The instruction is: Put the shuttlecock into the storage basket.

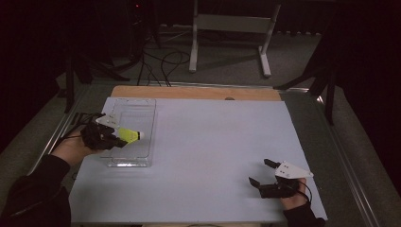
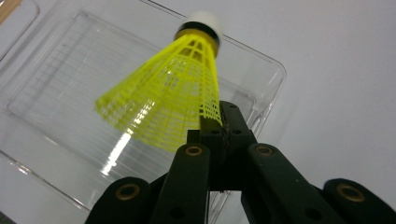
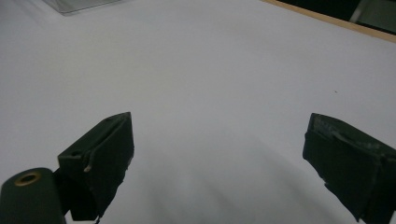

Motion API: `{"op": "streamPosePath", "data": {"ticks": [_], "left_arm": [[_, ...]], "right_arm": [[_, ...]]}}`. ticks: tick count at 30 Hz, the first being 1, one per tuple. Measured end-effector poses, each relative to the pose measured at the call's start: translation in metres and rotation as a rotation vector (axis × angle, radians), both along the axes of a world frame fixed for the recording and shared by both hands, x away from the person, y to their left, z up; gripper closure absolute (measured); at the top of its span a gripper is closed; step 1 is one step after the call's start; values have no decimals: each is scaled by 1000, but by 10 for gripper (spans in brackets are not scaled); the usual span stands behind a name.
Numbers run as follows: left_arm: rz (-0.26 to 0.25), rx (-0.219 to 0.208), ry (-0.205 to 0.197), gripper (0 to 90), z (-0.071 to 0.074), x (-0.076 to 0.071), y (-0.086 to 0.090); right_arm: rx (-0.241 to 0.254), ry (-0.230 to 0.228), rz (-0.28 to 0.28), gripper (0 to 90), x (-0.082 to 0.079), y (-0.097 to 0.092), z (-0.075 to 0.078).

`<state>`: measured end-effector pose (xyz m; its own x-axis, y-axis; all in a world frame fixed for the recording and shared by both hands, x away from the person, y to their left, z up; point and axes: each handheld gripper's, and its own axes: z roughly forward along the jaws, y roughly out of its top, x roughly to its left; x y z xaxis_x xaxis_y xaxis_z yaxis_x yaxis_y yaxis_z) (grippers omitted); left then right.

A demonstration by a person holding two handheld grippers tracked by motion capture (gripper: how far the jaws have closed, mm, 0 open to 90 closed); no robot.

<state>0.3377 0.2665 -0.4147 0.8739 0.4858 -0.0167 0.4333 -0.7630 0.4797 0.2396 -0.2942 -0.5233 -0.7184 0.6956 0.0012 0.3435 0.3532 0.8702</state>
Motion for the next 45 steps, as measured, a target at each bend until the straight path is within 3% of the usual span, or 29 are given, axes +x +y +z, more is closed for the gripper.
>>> {"op": "streamPosePath", "data": {"ticks": [7, 19, 27, 33, 39, 45], "left_arm": [[-45, -25, 27, 900, -6, 3, 3], [-130, 41, 86, 900, -12, 6, -2], [-142, 71, 118, 900, -12, 11, -6], [-126, 108, 170, 900, -15, 15, -11], [-140, 112, 206, 900, -20, 17, -14], [-134, 112, 206, 898, -23, 20, -18]], "right_arm": [[-2, 0, 0, 89, 0, 0, 0], [-1, 2, 1, 89, 0, 0, 0], [-4, 4, 1, 90, 0, 0, 0], [-3, 2, 0, 90, 0, 0, 0], [-4, 1, -1, 90, 1, -1, 0], [-3, 1, -1, 90, 0, -1, 0]]}}
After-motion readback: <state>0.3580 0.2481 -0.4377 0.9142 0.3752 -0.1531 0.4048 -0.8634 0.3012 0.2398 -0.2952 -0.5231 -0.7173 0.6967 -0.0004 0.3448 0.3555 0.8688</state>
